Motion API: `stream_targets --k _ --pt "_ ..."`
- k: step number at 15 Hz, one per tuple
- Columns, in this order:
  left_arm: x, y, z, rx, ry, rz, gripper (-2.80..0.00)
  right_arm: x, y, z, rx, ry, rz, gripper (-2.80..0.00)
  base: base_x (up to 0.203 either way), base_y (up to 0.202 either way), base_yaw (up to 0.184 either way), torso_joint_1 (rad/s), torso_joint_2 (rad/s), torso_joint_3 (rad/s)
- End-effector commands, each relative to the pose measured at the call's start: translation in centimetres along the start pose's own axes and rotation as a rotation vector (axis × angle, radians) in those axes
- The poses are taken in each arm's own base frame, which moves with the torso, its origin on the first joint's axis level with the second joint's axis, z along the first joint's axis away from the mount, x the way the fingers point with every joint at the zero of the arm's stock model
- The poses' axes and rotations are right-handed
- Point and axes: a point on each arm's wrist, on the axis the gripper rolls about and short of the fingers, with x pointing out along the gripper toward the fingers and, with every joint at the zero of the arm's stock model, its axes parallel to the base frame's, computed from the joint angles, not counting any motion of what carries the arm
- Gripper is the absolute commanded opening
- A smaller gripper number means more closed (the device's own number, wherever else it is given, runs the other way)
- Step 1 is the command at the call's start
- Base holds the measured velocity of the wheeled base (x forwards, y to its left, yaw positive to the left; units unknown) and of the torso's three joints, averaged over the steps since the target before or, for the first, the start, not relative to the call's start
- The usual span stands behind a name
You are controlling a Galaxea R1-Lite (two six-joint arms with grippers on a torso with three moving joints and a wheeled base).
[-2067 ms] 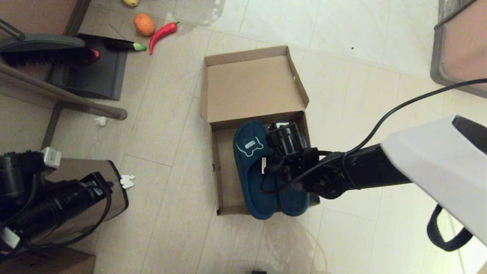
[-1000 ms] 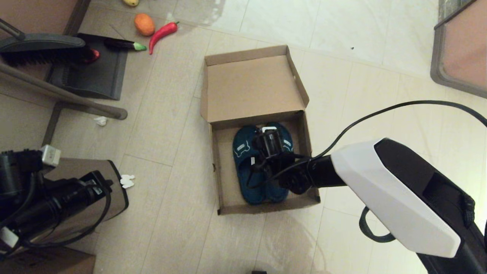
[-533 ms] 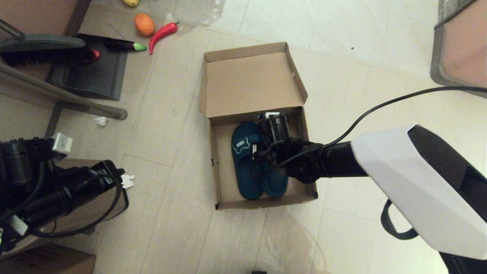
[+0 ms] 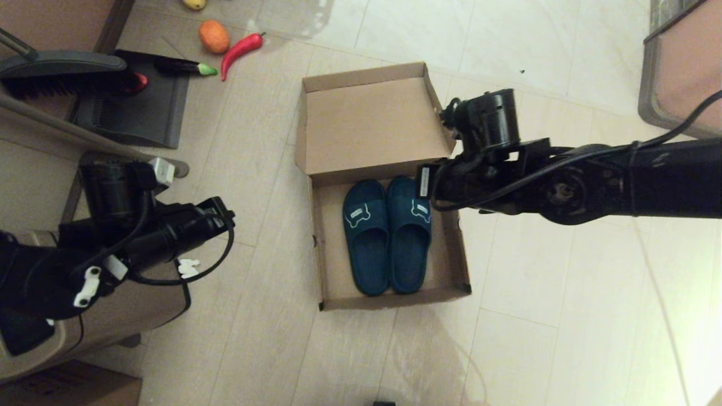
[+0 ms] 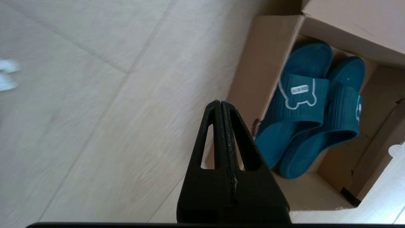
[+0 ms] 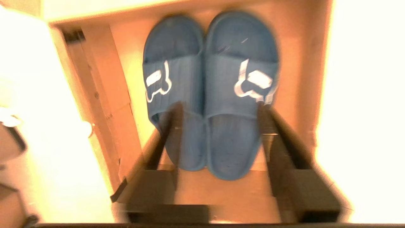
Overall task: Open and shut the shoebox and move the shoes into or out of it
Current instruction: Close the shoe box
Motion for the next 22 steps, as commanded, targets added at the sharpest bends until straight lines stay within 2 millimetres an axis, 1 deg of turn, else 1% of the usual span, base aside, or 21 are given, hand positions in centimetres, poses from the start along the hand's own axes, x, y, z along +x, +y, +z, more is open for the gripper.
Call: stream_targets --k 1,2,4,5,6,7,8,9,11,12,13,14,15,16,17,20,22 --pt "1.9 -0.1 -0.7 0.0 0.022 -0.001 -2.8 -2.3 -2.7 2.4 0.037 -0.047 -0.009 -2.8 0.0 0.0 0.0 0.0 0.0 0.0" --pt "2.4 -0.4 -0.4 -0.01 0.011 -0.011 -2.8 -2.1 -4.6 2.8 0.05 -0.038 -0.009 -2.8 0.0 0.0 0.0 0.0 0.0 0.0" --pt "3.9 -1.4 1.2 -0.093 -0.077 -0.062 -2.8 -1.7 -9.2 3.8 0.082 0.0 -0.003 -2.8 0.0 0.0 0.0 0.0 0.0 0.0" --pt "4.8 -1.7 1.5 -0.12 -0.1 -0.078 -2.8 -1.6 -11.2 4.2 0.099 0.042 0.013 -2.8 0.0 0.0 0.0 0.0 0.0 0.0" --pt "5.7 -1.9 1.4 -0.131 -0.106 -0.087 -2.8 -1.4 -12.9 4.7 0.12 0.093 0.021 -2.8 0.0 0.0 0.0 0.0 0.0 0.0" --pt "6.6 -2.2 1.2 -0.134 -0.109 -0.097 -2.8 -0.5 -14.8 4.6 0.15 0.157 0.016 -2.8 0.0 0.0 0.0 0.0 0.0 0.0" --pt "7.4 -2.4 1.0 -0.134 -0.11 -0.102 -2.8 0.3 -16.2 4.4 0.178 0.188 0.011 -2.8 0.0 0.0 0.0 0.0 0.0 0.0" --pt "8.3 -2.6 0.7 -0.134 -0.106 -0.109 -2.8 1.5 -17.1 4.2 0.218 0.201 0.004 -2.8 0.0 0.0 0.0 0.0 0.0 0.0" --pt "10.2 -3.3 0.0 -0.133 -0.103 -0.129 -2.8 4.3 -18.1 4.5 0.376 0.181 -0.008 -2.8 0.0 0.0 0.0 0.0 0.0 0.0" --pt "11.2 -3.6 -0.4 -0.132 -0.104 -0.139 -2.8 6.1 -18.6 3.7 0.464 0.193 -0.015 -2.8 0.0 0.0 0.0 0.0 0.0 0.0" --pt "12.3 -4.2 -0.5 -0.131 -0.127 -0.163 -2.8 7.9 -19.1 2.5 0.514 0.207 -0.009 -2.8 0.0 0.0 0.0 0.0 0.0 0.0" --pt "13.3 -4.4 -0.9 -0.132 -0.151 -0.183 -2.8 9.2 -19.4 1.6 0.541 0.211 -0.001 -2.8 0.0 0.0 0.0 0.0 0.0 0.0" --pt "14.3 -4.8 -1.1 -0.131 -0.184 -0.209 -2.8 10.1 -19.5 1.3 0.575 0.186 0.025 -2.8 0.0 0.0 0.0 0.0 0.0 0.0" --pt "14.8 -5.2 -1.1 -0.127 -0.213 -0.228 -2.8 10.7 -19.5 1.4 0.618 0.15 0.063 -2.8 0.0 0.0 0.0 0.0 0.0 0.0" --pt "15.3 -5.4 -1.4 -0.119 -0.215 -0.235 -2.8 11.3 -19.5 1.6 0.667 0.107 0.106 -2.8 0.0 0.0 0.0 0.0 0.0 0.0" --pt "16.0 -6.4 -2.0 -0.081 -0.221 -0.254 -2.8 12.6 -19.7 1.6 0.791 0.013 0.178 -2.8 0.0 0.0 0.0 0.0 0.0 0.0" --pt "16.5 -6.5 -2.3 -0.062 -0.23 -0.23 -2.8 13.1 -19.6 1.9 0.778 -0.047 0.242 -2.8 0.0 0.0 0.0 0.0 0.0 0.0"
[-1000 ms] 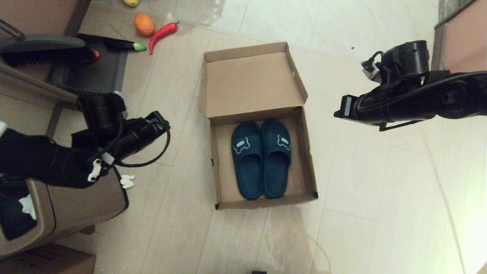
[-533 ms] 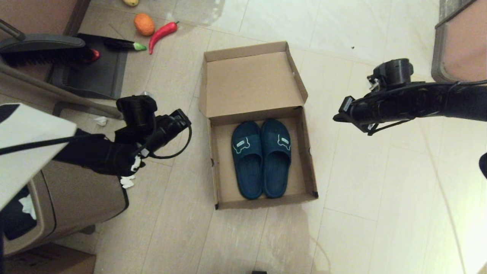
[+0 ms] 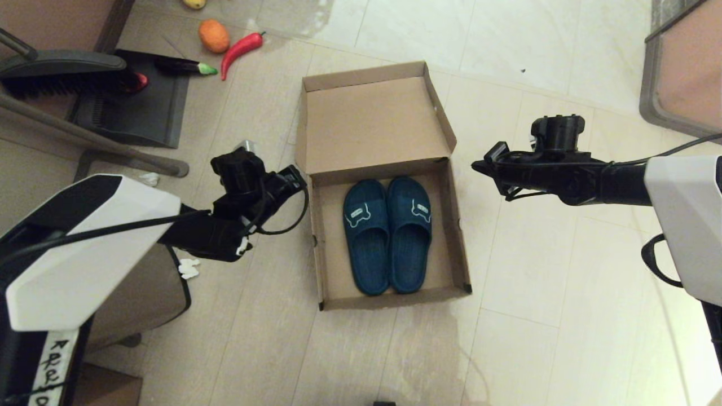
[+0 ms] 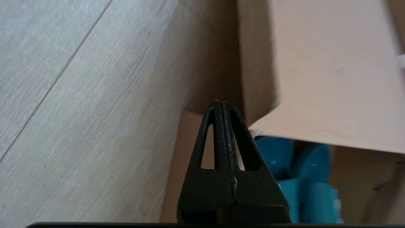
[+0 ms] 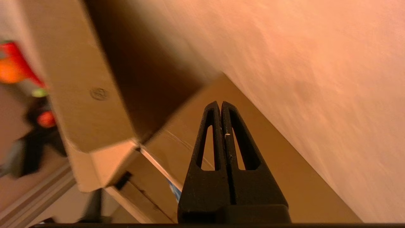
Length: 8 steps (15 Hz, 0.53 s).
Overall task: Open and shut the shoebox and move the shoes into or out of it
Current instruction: Close the shoe box
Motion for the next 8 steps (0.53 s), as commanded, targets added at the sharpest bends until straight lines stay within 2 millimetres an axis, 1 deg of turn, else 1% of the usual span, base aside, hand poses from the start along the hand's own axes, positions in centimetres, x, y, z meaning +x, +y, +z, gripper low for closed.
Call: stream_targets --k 1,2,6,8 --pt "0.4 0.2 -1.2 0.002 0.014 0.013 -2.8 0.9 -0.7 -0.3 -0.007 0.023 0.069 -2.8 0.0 0.0 0.0 0.0 0.0 0.0" --pt "0.4 0.0 -1.5 0.006 0.027 0.014 -2.8 1.2 -1.0 -0.6 -0.008 0.056 0.103 -2.8 0.0 0.0 0.0 0.0 0.0 0.0" --pt "0.6 0.1 -2.4 0.024 0.055 0.021 -2.8 2.6 -2.0 -2.6 0.006 0.112 0.102 -2.8 0.0 0.0 0.0 0.0 0.0 0.0" --pt "0.5 0.2 -3.1 0.044 0.096 0.033 -2.8 2.8 -1.7 -3.2 0.051 0.135 0.107 -2.8 0.0 0.0 0.0 0.0 0.0 0.0"
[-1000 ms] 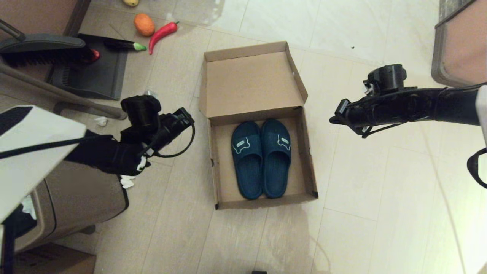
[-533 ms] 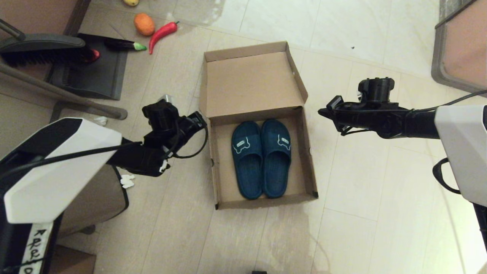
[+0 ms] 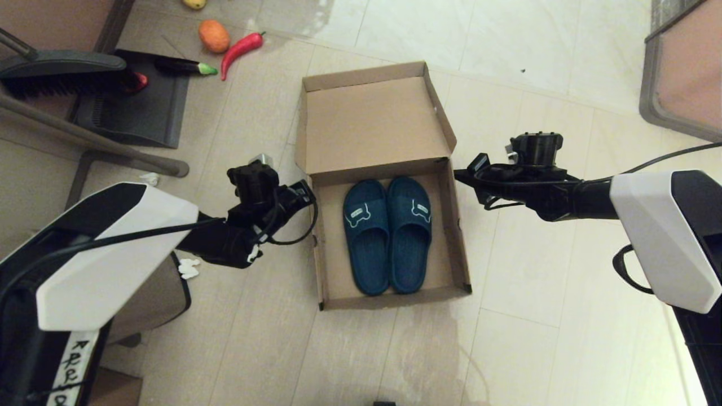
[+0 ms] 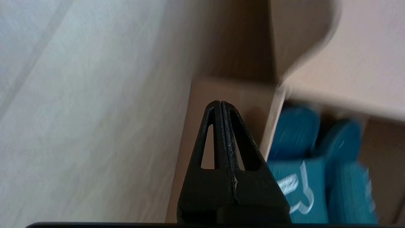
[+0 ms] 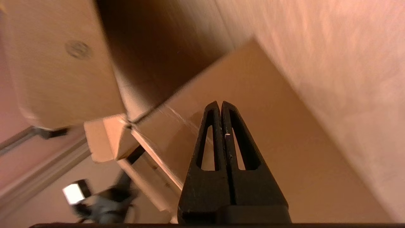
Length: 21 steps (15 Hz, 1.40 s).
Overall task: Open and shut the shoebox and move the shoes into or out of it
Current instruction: Close the shoe box
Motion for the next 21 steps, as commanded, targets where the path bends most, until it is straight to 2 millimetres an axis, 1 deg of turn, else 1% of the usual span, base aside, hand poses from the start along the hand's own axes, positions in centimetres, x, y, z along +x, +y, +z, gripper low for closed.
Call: stream_targets --k 1,2,3,5,7,10,13,15,17,20,21 --pt "-0.1 0.1 -0.5 0.013 0.022 0.007 -2.8 0.2 0.0 -0.5 0.052 0.031 0.008 -2.8 0.0 0.0 0.0 0.0 0.0 0.0" --pt "-0.4 0.1 -0.7 0.015 0.034 0.01 -2.8 -0.3 0.6 -0.5 0.072 0.049 0.016 -2.8 0.0 0.0 0.0 0.0 0.0 0.0" --pt "-0.9 0.0 -0.9 0.016 0.048 0.013 -2.8 -0.7 0.7 -0.7 0.084 0.061 0.009 -2.8 0.0 0.0 0.0 0.0 0.0 0.0" --pt "-1.9 0.3 -1.9 0.018 0.096 0.028 -2.8 -1.8 0.9 -1.2 0.1 0.08 -0.016 -2.8 0.0 0.0 0.0 0.0 0.0 0.0" --pt "-2.9 0.3 -2.7 0.018 0.136 0.038 -2.8 -3.0 1.1 -2.0 0.117 0.104 -0.047 -2.8 0.0 0.0 0.0 0.0 0.0 0.0" --pt "-4.4 0.5 -3.1 0.018 0.178 0.055 -2.8 -4.6 1.7 -4.8 0.136 0.172 -0.093 -2.8 0.0 0.0 0.0 0.0 0.0 0.0" --pt "-6.8 0.8 -3.3 0.017 0.224 0.078 -2.8 -7.1 2.9 -8.0 0.13 0.249 -0.127 -2.8 0.0 0.0 0.0 0.0 0.0 0.0" --pt "-8.5 1.1 -3.5 0.017 0.232 0.081 -2.8 -9.1 3.3 -9.6 0.131 0.285 -0.154 -2.8 0.0 0.0 0.0 0.0 0.0 0.0" --pt "-10.0 1.5 -3.8 0.017 0.225 0.079 -2.8 -10.4 2.9 -10.3 0.137 0.291 -0.181 -2.8 0.0 0.0 0.0 0.0 0.0 0.0" --pt "-11.8 1.8 -3.8 0.017 0.224 0.081 -2.8 -10.8 1.4 -10.2 0.081 0.248 -0.185 -2.8 0.0 0.0 0.0 0.0 0.0 0.0" --pt "-12.0 1.8 -3.7 0.017 0.22 0.08 -2.8 -10.7 1.3 -10.2 0.076 0.247 -0.186 -2.8 0.0 0.0 0.0 0.0 0.0 0.0"
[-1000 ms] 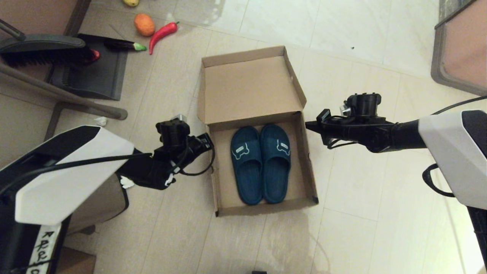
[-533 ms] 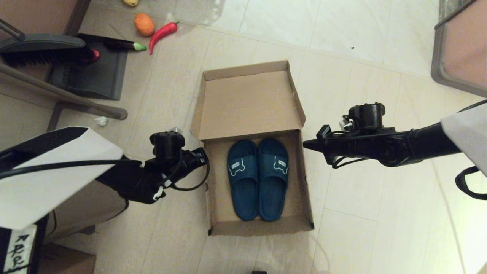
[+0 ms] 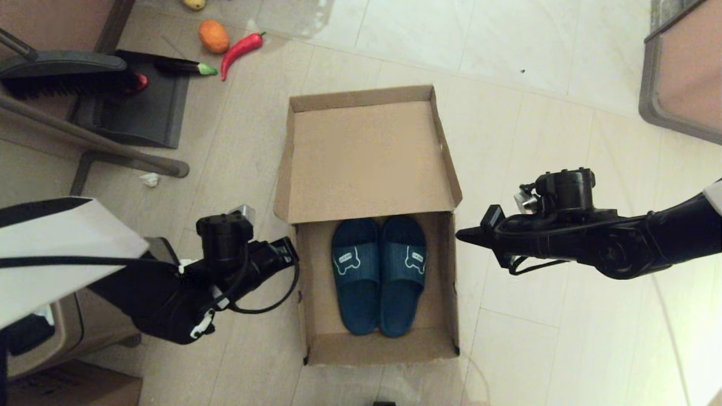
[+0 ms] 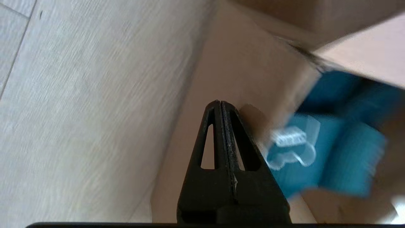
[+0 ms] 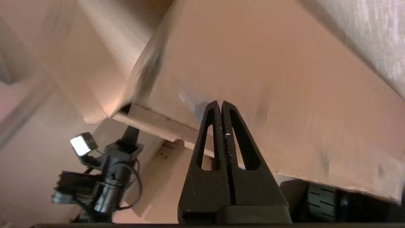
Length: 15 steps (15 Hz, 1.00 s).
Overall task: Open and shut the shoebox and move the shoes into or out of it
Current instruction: Close the shoe box
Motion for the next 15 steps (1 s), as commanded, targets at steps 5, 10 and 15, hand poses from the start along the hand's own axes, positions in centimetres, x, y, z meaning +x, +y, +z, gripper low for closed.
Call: stream_targets --k 5,10,15 --pt "-1.1 0.2 0.5 -0.005 -0.015 0.009 -2.8 0.4 -0.7 0.6 -0.008 -0.057 -0.038 -2.8 0.0 0.0 0.0 0.0 0.0 0.0" --pt "1.3 0.6 5.1 -0.02 -0.173 -0.015 -2.8 2.5 -2.1 6.0 -0.034 -0.205 0.015 -2.8 0.0 0.0 0.0 0.0 0.0 0.0" --pt "6.7 1.9 7.8 -0.021 -0.298 -0.025 -2.8 5.8 -2.9 10.2 -0.044 -0.252 0.102 -2.8 0.0 0.0 0.0 0.0 0.0 0.0"
